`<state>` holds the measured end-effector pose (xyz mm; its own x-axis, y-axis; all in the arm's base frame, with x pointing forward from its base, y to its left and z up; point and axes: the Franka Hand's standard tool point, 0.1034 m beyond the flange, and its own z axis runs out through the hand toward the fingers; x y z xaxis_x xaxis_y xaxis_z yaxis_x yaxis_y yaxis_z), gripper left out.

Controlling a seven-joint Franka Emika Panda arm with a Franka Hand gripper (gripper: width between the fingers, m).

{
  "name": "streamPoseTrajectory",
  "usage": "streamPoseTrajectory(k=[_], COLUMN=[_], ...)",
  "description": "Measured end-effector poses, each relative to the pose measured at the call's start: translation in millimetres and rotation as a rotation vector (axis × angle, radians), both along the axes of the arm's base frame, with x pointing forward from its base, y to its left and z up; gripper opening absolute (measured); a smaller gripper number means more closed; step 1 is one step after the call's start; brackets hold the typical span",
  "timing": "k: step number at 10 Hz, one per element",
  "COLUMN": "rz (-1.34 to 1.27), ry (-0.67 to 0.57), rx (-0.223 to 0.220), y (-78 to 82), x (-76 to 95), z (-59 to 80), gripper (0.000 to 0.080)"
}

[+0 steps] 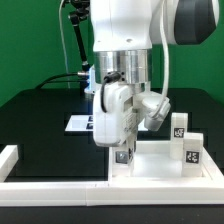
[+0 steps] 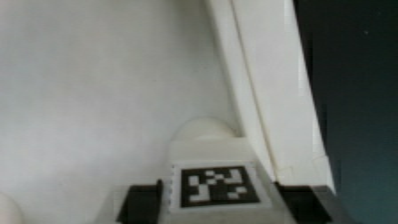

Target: Assemble square table

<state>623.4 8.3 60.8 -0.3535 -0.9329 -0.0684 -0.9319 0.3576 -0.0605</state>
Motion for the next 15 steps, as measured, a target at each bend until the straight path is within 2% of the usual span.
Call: streamPoseTrajectory(k=[3, 5, 6, 7, 10, 11, 12, 15], rz=[-0.048, -0.045, -0.044, -0.034, -0.019, -0.017, -0.017, -0.015], ry=[0.000, 0.001, -0.001, -0.015, -0.072, -0.096, -0.105, -0.099], rx=[-0.014, -0.015, -0.015, -0.005, 0.057, 0.080, 0.086, 0.082], y=[-0.7, -0.6, 0.2, 7.2, 29.2, 34.5, 35.3, 35.0], x=[-3.2, -3.6, -3.2, -1.3, -4.4, -3.3, -1.8, -2.8], z=[-1.4, -2.8, -2.1, 8.1, 64.9, 88.1, 95.3, 90.8], gripper=[0.0291, 0.0557, 0.0557, 0.0630, 0.0648, 0.0648, 0.0648, 0.0648])
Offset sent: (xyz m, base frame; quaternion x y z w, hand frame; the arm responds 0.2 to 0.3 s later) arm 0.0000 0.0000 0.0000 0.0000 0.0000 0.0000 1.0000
